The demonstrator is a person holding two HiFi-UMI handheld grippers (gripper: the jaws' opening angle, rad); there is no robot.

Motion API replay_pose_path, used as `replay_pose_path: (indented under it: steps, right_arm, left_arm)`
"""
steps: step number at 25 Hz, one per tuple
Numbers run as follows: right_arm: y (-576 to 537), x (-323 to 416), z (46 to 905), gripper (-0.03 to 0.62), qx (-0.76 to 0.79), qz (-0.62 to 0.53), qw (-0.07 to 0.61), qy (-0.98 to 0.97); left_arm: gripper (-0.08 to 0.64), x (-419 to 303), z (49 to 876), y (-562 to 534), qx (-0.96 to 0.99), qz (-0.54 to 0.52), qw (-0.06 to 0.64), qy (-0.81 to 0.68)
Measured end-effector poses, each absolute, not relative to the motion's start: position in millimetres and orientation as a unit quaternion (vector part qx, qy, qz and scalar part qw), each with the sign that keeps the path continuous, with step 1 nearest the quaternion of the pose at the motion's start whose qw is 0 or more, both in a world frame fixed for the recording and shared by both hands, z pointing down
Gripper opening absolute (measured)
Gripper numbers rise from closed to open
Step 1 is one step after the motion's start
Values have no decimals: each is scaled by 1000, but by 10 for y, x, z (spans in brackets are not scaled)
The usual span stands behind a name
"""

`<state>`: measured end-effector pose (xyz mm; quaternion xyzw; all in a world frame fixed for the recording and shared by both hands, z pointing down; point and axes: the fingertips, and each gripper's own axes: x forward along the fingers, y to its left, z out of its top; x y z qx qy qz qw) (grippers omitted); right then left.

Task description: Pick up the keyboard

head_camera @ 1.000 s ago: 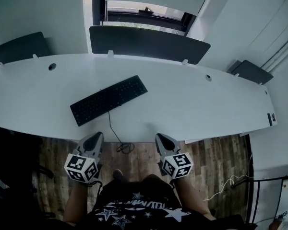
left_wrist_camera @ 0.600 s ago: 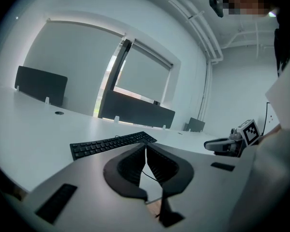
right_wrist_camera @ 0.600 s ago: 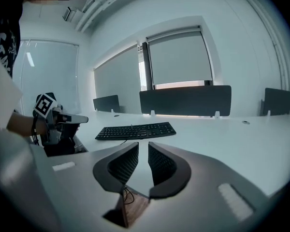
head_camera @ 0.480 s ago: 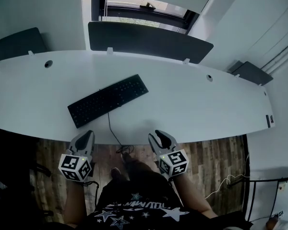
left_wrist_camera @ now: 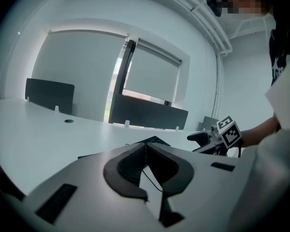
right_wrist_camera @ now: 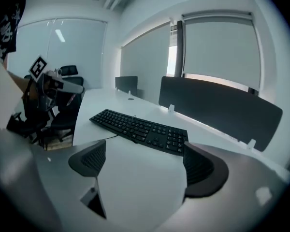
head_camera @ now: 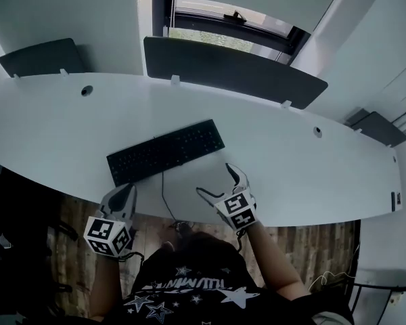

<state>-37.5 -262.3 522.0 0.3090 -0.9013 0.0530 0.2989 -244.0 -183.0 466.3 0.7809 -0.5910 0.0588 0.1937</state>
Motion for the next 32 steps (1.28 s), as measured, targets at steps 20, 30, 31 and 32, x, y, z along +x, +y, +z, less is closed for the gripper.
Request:
replay_pose_path:
  steps: [20, 30, 31, 32]
  right_arm:
    - [-3811, -721, 6025, 528, 87, -218, 505, -831]
    - [-3915, -929, 6193, 535, -8, -258, 550, -794]
    - [-3926, -952, 6198, 544, -15, -262, 554, -790]
    - [-3935, -981, 6197, 553, -23, -265, 557, -787]
  left_arm:
    - [17, -2548, 4604, -2061, 725, 63, 182, -661]
    - [17, -2550, 4647, -2153, 720, 59, 186, -666]
    - [17, -2557, 4658, -2176, 721, 61, 186, -664]
    - [17, -2565, 4669, -2201, 723, 63, 187, -662]
